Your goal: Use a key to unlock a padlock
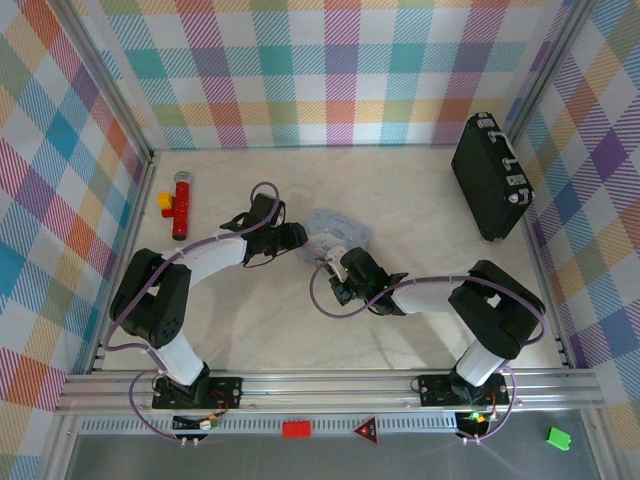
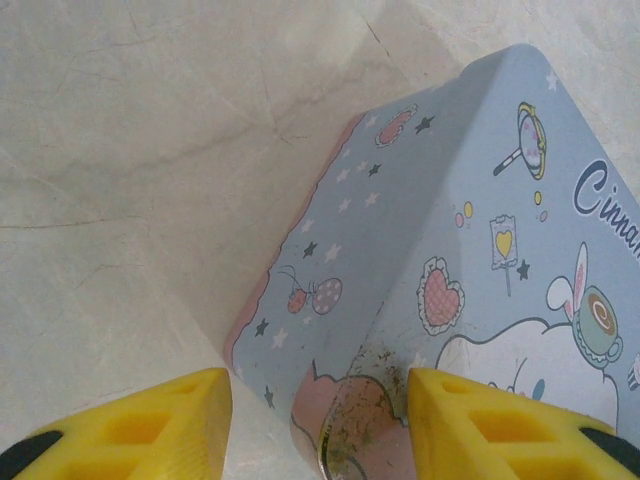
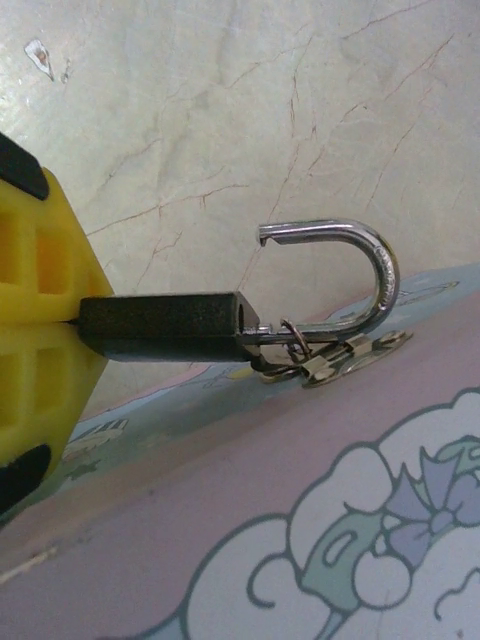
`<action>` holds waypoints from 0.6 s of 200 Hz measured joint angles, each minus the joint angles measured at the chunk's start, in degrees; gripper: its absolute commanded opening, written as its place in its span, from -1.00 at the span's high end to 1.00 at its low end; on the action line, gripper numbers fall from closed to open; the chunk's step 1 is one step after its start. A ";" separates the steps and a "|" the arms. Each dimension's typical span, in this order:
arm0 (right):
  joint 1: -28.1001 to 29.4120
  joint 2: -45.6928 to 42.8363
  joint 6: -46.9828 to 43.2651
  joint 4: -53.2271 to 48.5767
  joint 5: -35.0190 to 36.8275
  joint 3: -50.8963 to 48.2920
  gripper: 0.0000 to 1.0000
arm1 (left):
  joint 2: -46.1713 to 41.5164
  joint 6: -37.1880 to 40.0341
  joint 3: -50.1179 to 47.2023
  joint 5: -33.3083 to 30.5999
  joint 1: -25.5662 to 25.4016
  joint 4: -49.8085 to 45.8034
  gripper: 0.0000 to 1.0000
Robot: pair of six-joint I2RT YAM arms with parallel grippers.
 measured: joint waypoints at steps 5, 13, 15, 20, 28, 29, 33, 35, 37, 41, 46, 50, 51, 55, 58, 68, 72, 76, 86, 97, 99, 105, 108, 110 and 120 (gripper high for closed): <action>-0.07 0.00 0.00 0.11 0.02 -0.09 1.00 | 0.00 0.02 -0.09 -0.11 0.00 0.07 0.03; -0.20 0.00 0.00 0.35 -0.07 -0.22 1.00 | -0.02 0.02 -0.33 -0.17 0.00 0.35 0.04; -0.20 0.00 0.00 0.35 -0.09 -0.22 1.00 | -0.07 0.04 -0.39 -0.20 -0.02 0.50 0.04; -0.24 0.00 0.02 0.42 -0.11 -0.24 1.00 | -0.11 0.04 -0.57 -0.22 -0.04 0.68 0.04; -0.24 0.02 0.02 0.13 -0.15 -0.33 1.00 | -0.24 0.02 -1.05 -0.48 -0.04 1.42 0.04; -0.24 0.02 0.02 0.11 -0.15 -0.35 1.00 | -0.26 0.02 -1.09 -0.52 -0.04 1.51 0.04; -0.26 0.11 0.02 -0.04 -0.22 -0.44 1.00 | -0.39 -0.02 -1.42 -0.66 -0.04 1.88 0.04; -0.31 0.13 0.02 -0.13 -0.24 -0.48 1.00 | -0.44 -0.02 -1.55 -0.70 -0.04 2.08 0.04; -0.33 0.13 0.02 -0.20 -0.26 -0.50 1.00 | -0.50 -0.02 -1.66 -0.74 -0.04 2.14 0.04; -0.37 0.24 0.02 -0.37 -0.33 -0.59 1.00 | -0.68 -0.04 -2.01 -0.90 -0.04 2.62 0.04; -0.46 0.33 0.02 -0.63 -0.35 -0.66 1.00 | -0.92 -0.07 -2.45 -1.16 -0.04 3.10 0.05; -0.52 0.35 0.02 -0.83 -0.37 -0.68 1.00 | -1.07 -0.09 -2.75 -1.29 -0.04 3.34 0.04; -0.55 0.35 0.02 -0.90 -0.37 -0.70 1.00 | -1.14 -0.11 -2.86 -1.33 -0.04 3.48 0.04; -0.57 0.35 0.02 -1.03 -0.42 -0.74 1.00 | -1.29 -0.11 -3.17 -1.49 -0.04 3.82 0.05; -0.59 0.35 0.00 -1.07 -0.44 -0.76 1.00 | -1.46 -0.20 -3.50 -1.55 -0.04 4.13 0.05; -0.74 0.35 0.00 -1.07 -0.63 -0.83 1.00 | -1.90 -0.33 -4.31 -1.90 -0.02 4.98 0.07; -0.76 0.35 0.02 -1.07 -0.72 -0.83 1.00 | -2.10 -0.52 -4.68 -1.95 0.00 5.35 0.07; -0.83 0.35 0.02 -1.07 -0.79 -0.83 1.00 | -2.29 -0.52 -5.01 -2.05 0.02 5.73 0.07; -0.94 0.35 0.04 -1.07 -0.98 -0.85 1.00 | -2.73 -0.70 -5.75 -2.32 0.02 6.38 0.09; -0.98 0.35 0.09 -1.05 -1.18 -0.85 1.00 | -3.15 -0.85 -6.38 -2.49 0.02 6.86 0.09; -1.01 0.37 0.13 -1.05 -1.20 -0.85 1.00 | -3.26 -0.98 -6.51 -2.58 0.02 7.02 0.09; -1.01 0.37 0.22 -1.05 -1.36 -0.85 1.00 | -3.56 -1.20 -6.95 -2.75 0.02 7.32 0.09; -1.01 0.37 0.26 -1.05 -1.38 -0.85 1.00 | -3.67 -1.33 -7.21 -2.75 0.02 7.50 0.09; -1.01 0.39 0.26 -1.05 -1.38 -0.85 1.00 | -3.82 -1.40 -7.37 -2.80 0.02 7.63 0.09; -1.14 0.42 0.48 -1.14 -1.64 -0.72 1.00 | -4.57 -1.99 -8.33 -2.97 0.07 7.93 0.10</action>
